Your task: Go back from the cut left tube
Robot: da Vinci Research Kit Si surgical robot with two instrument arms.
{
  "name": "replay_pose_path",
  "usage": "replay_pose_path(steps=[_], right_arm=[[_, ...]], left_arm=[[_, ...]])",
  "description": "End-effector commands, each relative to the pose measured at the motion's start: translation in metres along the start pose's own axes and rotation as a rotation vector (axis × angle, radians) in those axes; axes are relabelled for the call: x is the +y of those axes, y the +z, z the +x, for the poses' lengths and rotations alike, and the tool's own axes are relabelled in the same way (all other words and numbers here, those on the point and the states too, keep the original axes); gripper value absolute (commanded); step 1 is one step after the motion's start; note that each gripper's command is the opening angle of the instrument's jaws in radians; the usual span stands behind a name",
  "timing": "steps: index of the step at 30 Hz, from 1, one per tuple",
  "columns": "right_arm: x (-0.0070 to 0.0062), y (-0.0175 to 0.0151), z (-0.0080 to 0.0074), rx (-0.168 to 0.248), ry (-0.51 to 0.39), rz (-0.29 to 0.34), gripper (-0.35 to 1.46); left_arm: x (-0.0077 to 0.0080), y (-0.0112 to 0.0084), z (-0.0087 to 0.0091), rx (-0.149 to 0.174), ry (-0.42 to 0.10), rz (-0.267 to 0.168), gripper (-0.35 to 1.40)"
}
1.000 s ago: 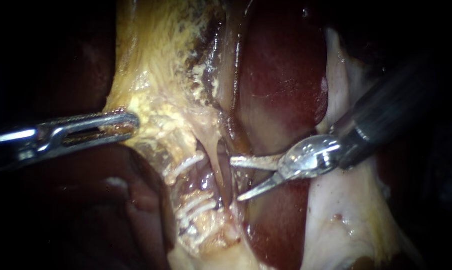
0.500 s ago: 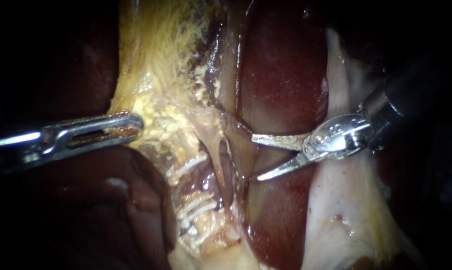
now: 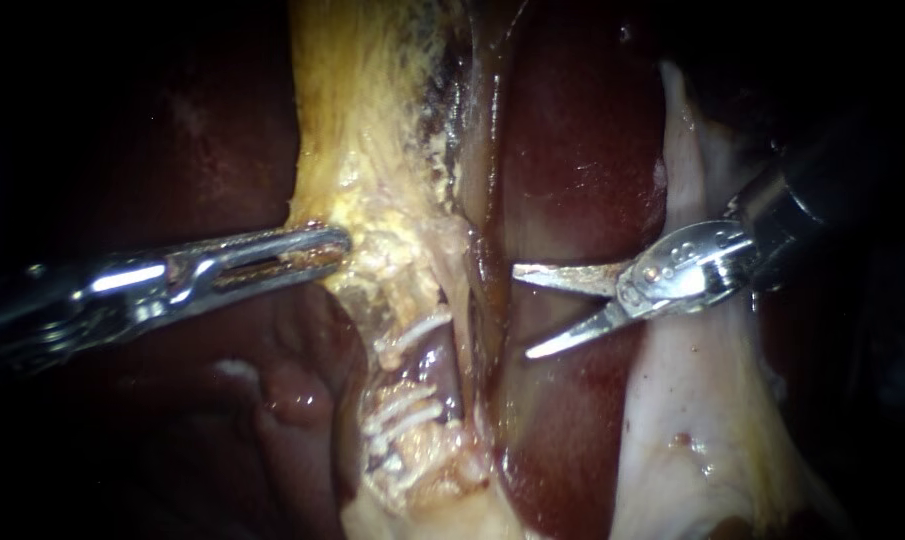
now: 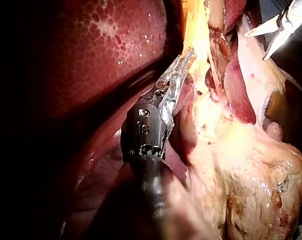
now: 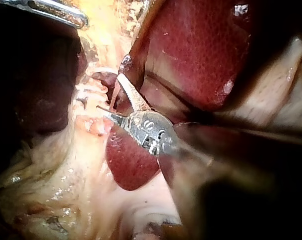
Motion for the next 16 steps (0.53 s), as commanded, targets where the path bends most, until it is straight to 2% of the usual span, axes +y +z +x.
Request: replay_pose_path(steps=[1,16], right_arm=[[0.0,-0.0001,0.0001,0.001,-0.004,-0.004,1.43],[0.0,-0.0004,0.0005,0.007,-0.001,-0.005,1.43]], left_arm=[[-0.0002,-0.0001,0.0,0.001,-0.003,-0.003,-0.35],[-0.0003,0.0001,0.0,0.002,-0.003,-0.001,-0.35]])
